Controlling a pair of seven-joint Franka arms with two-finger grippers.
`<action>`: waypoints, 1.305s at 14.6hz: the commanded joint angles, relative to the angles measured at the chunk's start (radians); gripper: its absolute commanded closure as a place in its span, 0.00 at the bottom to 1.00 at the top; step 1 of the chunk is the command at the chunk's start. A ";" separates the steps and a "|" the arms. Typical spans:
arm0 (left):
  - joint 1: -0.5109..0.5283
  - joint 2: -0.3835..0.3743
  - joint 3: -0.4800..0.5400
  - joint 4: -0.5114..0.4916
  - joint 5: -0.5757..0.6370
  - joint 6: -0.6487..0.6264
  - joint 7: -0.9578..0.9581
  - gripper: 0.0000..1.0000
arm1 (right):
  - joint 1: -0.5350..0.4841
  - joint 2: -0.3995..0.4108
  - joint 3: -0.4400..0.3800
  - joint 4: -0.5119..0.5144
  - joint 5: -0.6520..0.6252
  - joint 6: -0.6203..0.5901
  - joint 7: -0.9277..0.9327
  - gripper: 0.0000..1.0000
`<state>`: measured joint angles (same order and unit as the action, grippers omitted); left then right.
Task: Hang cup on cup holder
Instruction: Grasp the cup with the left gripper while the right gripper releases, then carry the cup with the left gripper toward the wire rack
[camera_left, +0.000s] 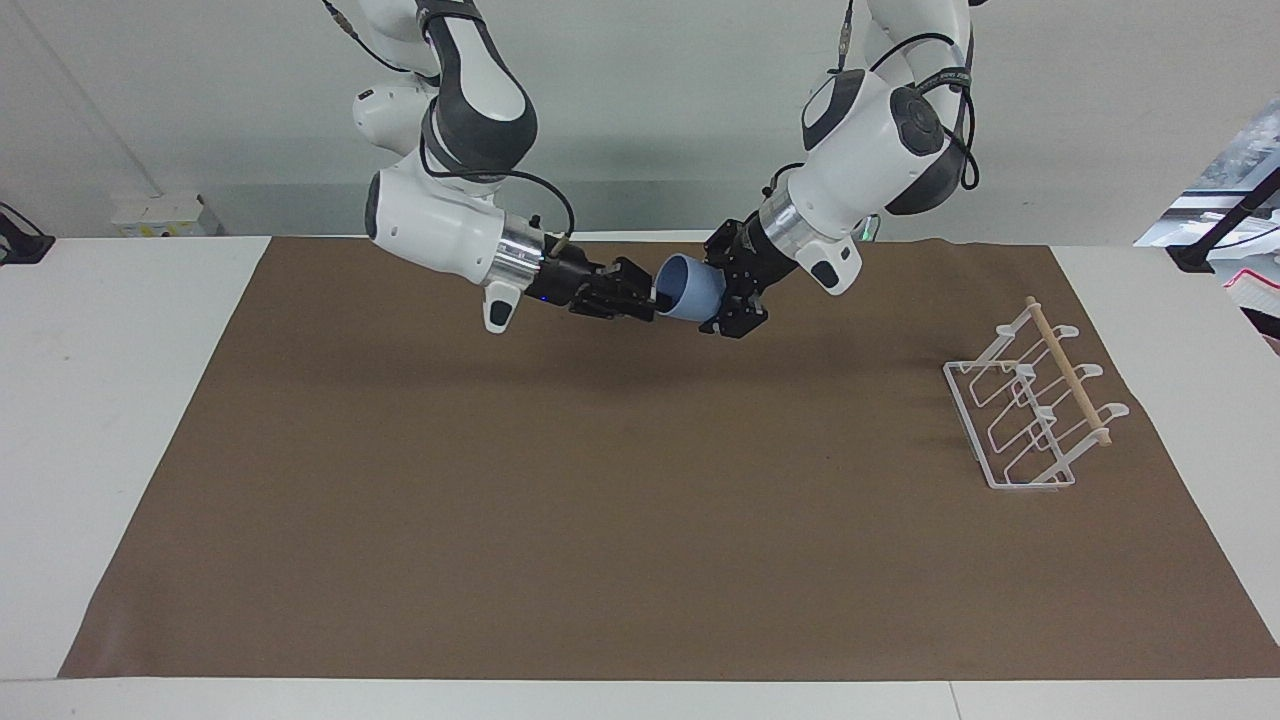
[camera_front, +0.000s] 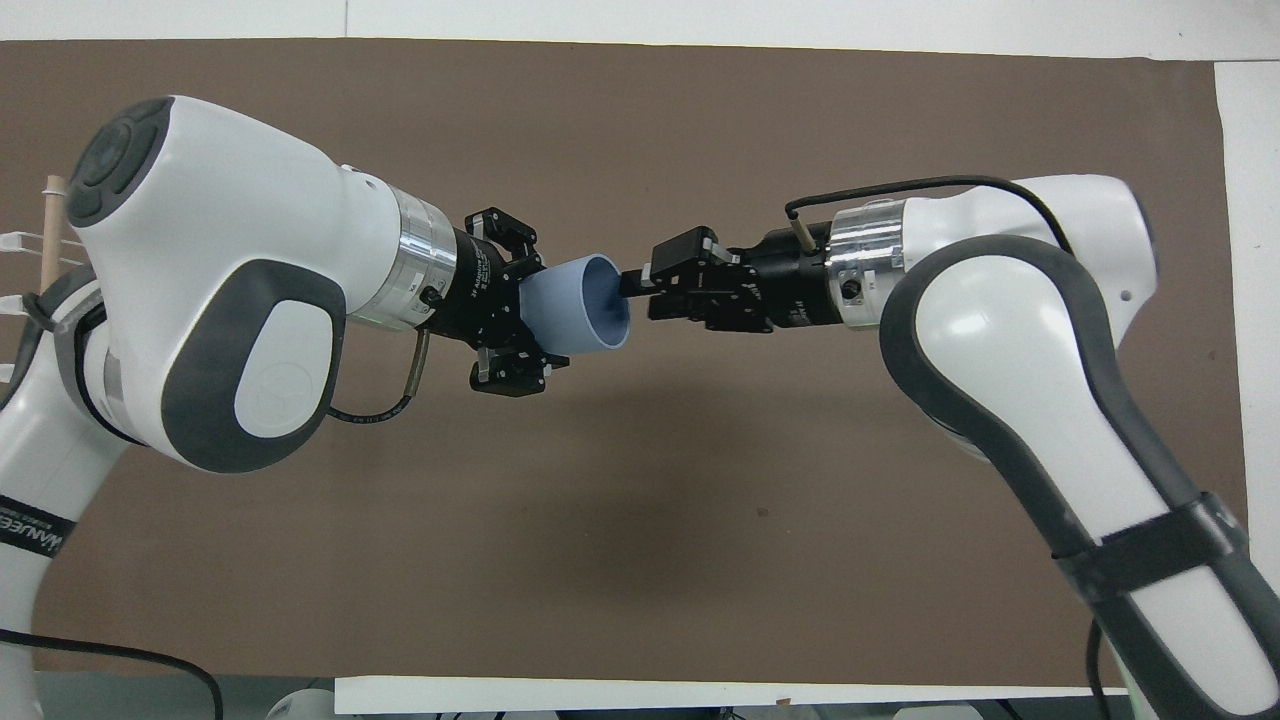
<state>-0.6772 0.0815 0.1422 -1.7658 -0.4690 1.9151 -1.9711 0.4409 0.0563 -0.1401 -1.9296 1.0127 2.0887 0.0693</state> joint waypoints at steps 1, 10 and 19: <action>0.024 -0.006 0.008 0.012 0.306 -0.127 -0.011 1.00 | -0.128 -0.029 0.005 0.049 -0.297 -0.021 -0.002 0.00; 0.014 0.055 0.005 -0.078 1.313 -0.341 -0.017 1.00 | -0.340 -0.061 0.002 0.447 -0.997 -0.655 -0.005 0.00; 0.108 0.239 0.005 -0.159 1.975 -0.432 -0.222 1.00 | -0.389 -0.023 0.034 0.491 -1.062 -0.756 -0.102 0.00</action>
<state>-0.5955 0.2842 0.1492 -1.9570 1.4441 1.5154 -2.1695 0.0827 0.0290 -0.1227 -1.4664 -0.0342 1.3603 0.0070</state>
